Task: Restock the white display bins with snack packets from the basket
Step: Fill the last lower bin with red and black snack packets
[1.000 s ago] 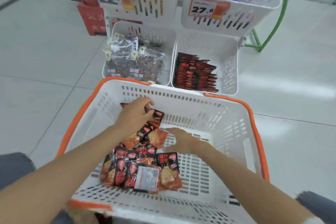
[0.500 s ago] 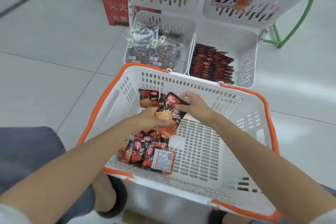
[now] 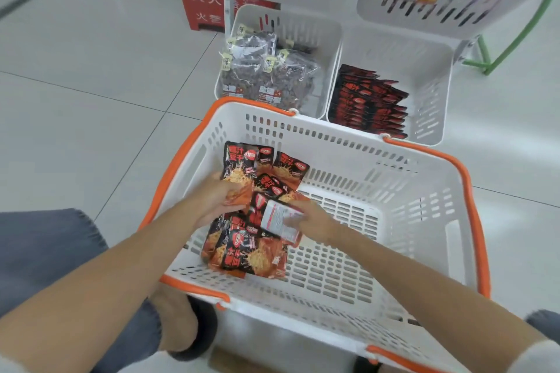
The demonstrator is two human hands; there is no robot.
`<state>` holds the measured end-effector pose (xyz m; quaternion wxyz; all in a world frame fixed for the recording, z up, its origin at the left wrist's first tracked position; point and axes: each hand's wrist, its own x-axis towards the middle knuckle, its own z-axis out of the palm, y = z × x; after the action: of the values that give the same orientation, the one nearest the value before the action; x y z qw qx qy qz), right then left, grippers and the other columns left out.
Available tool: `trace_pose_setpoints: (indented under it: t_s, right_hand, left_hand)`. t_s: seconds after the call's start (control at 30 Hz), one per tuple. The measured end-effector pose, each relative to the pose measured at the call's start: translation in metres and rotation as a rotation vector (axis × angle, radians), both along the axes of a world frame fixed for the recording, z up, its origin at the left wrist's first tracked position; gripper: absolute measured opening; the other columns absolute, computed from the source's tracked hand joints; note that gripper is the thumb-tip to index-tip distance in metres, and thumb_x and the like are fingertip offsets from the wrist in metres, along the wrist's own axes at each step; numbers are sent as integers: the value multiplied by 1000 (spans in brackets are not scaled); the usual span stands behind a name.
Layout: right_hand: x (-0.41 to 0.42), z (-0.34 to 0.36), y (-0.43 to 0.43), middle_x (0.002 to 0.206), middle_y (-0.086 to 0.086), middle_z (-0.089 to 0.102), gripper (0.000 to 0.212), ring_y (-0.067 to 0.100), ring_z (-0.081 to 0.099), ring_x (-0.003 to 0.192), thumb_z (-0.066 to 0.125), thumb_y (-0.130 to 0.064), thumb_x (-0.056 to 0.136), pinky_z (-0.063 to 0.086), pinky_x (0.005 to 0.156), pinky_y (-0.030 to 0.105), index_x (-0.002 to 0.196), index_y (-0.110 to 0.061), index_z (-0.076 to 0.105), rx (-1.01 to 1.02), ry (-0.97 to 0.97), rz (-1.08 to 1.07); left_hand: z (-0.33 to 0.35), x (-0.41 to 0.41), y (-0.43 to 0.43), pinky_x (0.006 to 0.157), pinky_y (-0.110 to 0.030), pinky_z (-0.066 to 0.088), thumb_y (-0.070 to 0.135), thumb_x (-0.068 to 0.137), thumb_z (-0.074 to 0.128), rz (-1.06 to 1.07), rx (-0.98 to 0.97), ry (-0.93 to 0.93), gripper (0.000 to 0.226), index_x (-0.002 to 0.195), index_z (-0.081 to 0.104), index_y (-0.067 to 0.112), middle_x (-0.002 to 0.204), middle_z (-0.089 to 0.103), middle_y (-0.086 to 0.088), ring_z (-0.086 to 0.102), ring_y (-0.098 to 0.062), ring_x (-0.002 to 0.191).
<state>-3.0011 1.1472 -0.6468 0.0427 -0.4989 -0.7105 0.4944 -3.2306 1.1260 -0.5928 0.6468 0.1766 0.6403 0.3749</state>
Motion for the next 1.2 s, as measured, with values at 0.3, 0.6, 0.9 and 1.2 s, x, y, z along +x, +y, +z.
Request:
trace_pose_setpoints:
  t_s: [0.3, 0.6, 0.9, 1.2]
  right_hand:
    - [-48, 29, 6, 143, -4, 42, 26, 15, 36, 134, 46, -42, 97, 30, 112, 35, 113, -37, 66, 157, 238, 72]
    - [-63, -54, 38, 94, 5, 66, 59, 26, 61, 92, 65, -63, 78, 51, 87, 41, 112, -16, 54, 77, -283, -325]
    - [-31, 6, 57, 87, 5, 58, 11, 21, 58, 81, 60, -1, 92, 46, 67, 15, 88, -9, 54, 127, 199, -451]
    - [4, 122, 54, 100, -10, 63, 20, -6, 58, 85, 66, -15, 91, 47, 78, 24, 108, -20, 57, 418, 363, -571]
  left_hand:
    - [6, 33, 10, 82, -43, 59, 20, 92, 65, -30, 71, -204, 29, 118, 53, 25, 118, 65, -18, 66, -29, 104]
    - [-19, -19, 19, 71, -29, 60, 8, 95, 59, -81, 201, 295, 69, 151, 27, 35, 148, 47, -1, 66, -16, 104]
    - [0, -12, 28, 84, -33, 57, 13, 101, 50, -152, 250, 452, 44, 142, 41, 25, 128, 60, -3, 65, -12, 98]
    - [40, 73, 46, 110, -40, 37, 68, 78, 65, -502, 391, 456, 58, 122, 48, 34, 119, 58, 23, 54, -4, 113]
